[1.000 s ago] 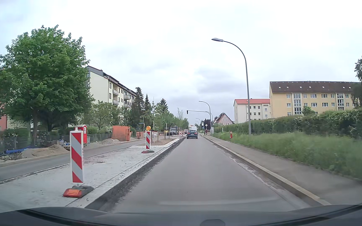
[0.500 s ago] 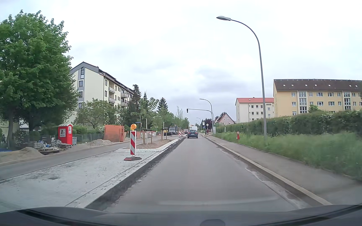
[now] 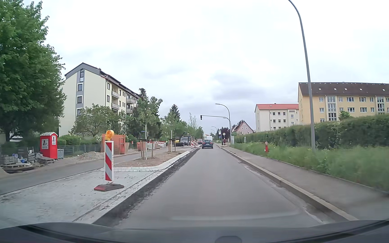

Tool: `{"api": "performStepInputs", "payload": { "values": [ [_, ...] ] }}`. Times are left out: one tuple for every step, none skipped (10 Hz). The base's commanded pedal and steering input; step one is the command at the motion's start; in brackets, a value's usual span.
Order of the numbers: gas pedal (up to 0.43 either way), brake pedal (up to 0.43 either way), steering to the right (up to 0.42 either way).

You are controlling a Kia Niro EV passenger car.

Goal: Follow the waypoints while adhering to traffic rules and regulations

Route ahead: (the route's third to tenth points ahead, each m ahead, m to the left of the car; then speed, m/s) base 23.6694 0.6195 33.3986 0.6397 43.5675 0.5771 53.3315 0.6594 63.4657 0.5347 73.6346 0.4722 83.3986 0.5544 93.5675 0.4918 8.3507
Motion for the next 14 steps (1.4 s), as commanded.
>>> {"api": "performStepInputs", "payload": {
  "values": [
    [0.138,0.0,-0.002],
    [0.138,0.0,-0.001],
    [0.138,0.0,0.0],
    [0.138,0.0,0.001],
    [0.138,0.0,0.001],
    [0.138,0.0,0.001],
    [0.138,0.0,0.001],
    [0.138,0.0,0.001],
    [0.138,0.0,0.001],
    [0.138,0.0,0.001],
    [0.138,0.0,0.001],
    [0.138,0.0,0.001],
    [0.138,0.0,0.001],
    [0.138,0.0,0.001]
  ]
}}
